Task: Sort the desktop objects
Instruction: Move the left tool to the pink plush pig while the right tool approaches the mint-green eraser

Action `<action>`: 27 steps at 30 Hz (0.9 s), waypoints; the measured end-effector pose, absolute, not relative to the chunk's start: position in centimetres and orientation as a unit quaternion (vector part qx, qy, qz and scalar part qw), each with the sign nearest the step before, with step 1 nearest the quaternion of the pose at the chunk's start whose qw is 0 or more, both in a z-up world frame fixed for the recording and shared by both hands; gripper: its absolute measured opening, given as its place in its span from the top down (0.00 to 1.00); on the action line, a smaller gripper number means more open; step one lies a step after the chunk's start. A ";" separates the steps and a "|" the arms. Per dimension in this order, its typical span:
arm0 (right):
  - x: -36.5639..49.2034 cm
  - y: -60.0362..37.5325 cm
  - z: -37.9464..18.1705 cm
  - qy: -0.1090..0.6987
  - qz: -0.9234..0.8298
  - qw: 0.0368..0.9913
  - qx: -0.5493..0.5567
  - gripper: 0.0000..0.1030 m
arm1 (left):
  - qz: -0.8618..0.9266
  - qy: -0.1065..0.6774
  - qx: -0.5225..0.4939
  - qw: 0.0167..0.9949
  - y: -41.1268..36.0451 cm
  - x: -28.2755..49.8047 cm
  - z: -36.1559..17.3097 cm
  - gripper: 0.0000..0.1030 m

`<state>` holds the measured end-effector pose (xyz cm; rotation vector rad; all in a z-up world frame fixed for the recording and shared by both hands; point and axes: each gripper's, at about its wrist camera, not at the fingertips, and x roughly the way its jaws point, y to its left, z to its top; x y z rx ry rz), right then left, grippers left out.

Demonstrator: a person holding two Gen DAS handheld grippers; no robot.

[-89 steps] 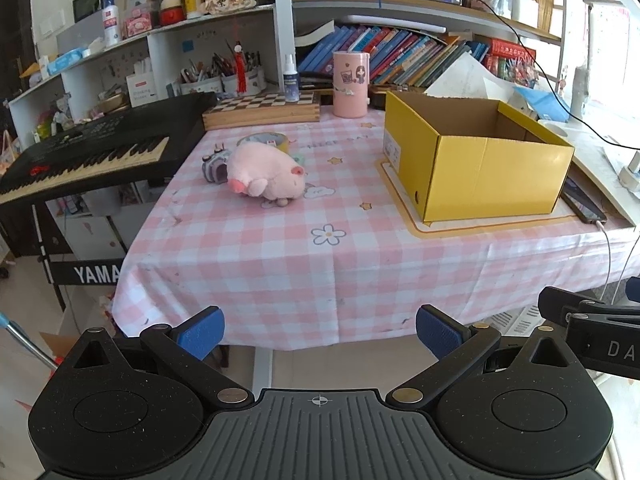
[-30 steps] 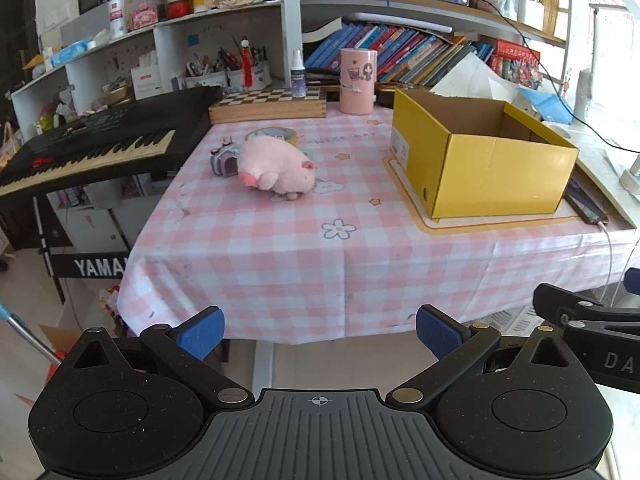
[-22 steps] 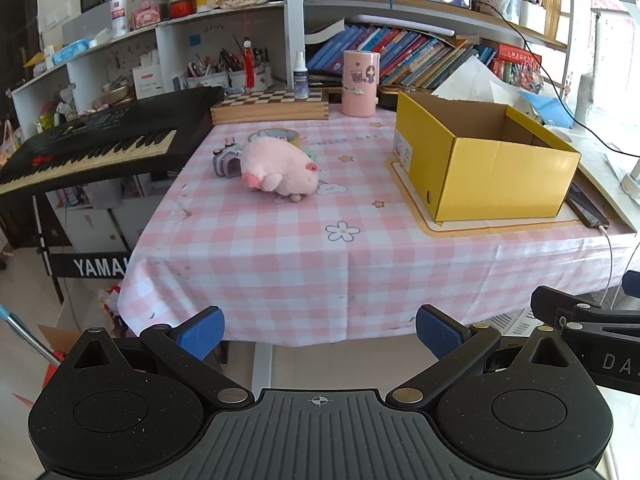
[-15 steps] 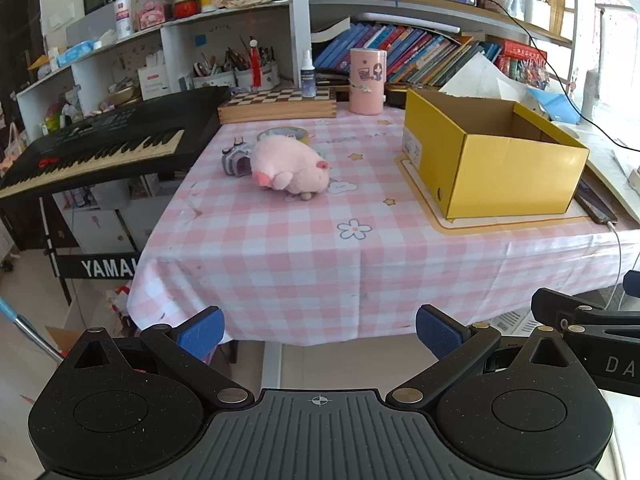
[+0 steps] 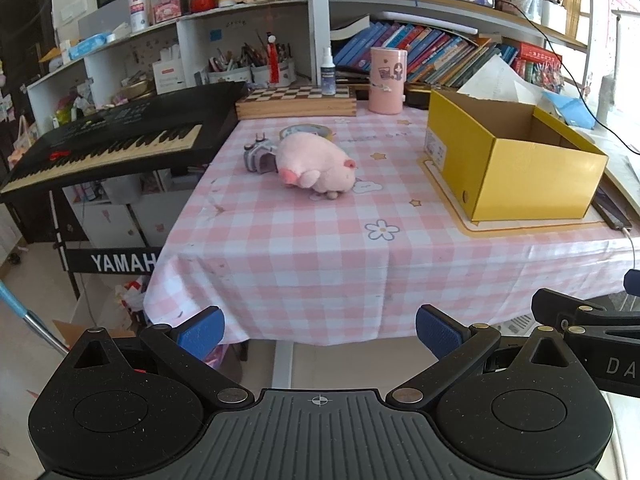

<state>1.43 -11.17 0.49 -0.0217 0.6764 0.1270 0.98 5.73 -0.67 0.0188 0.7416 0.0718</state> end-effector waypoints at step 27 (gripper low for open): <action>8.7 -7.1 0.0 0.335 0.154 0.929 -0.022 0.31 | 0.092 0.358 -0.031 0.929 9.4 5.2 -1.1 0.02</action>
